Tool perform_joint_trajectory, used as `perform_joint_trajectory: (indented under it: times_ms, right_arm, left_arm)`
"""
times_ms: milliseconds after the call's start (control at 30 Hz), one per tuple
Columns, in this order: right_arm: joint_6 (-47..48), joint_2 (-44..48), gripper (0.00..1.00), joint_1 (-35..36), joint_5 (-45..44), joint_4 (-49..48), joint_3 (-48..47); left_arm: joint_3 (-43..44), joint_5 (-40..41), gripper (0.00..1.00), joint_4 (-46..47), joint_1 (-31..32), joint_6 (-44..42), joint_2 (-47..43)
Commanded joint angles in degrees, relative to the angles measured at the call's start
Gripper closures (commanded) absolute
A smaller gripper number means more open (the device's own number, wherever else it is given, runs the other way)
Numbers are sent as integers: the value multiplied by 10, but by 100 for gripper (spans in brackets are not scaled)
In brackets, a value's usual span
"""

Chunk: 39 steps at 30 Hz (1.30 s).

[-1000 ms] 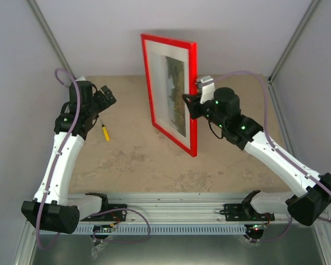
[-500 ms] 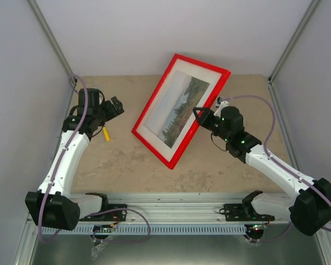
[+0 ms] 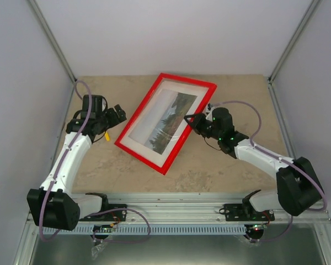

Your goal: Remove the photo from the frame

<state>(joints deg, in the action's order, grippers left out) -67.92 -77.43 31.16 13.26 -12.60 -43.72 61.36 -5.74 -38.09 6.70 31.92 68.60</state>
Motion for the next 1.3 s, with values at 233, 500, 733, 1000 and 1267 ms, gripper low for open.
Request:
perform_joint_trajectory:
  times_ms: [233, 500, 733, 1000, 1267]
  right_arm:
    - [81, -105, 99, 2, 158, -25, -6]
    - [117, -189, 100, 0, 241, -52, -21]
    - [160, -259, 100, -10, 281, -64, -38]
    - [209, -338, 100, -33, 314, -52, -70]
    - [214, -393, 95, -47, 323, -56, -92]
  left_arm:
    - [-5, 24, 0, -22, 0, -18, -13]
    - [-22, 33, 0, -36, 0, -21, -17]
    - [-35, 40, 0, -46, 0, -22, -24]
    - [-55, 49, 0, -40, 0, -21, -19]
    - [-72, 55, 0, -30, 0, -19, -5]
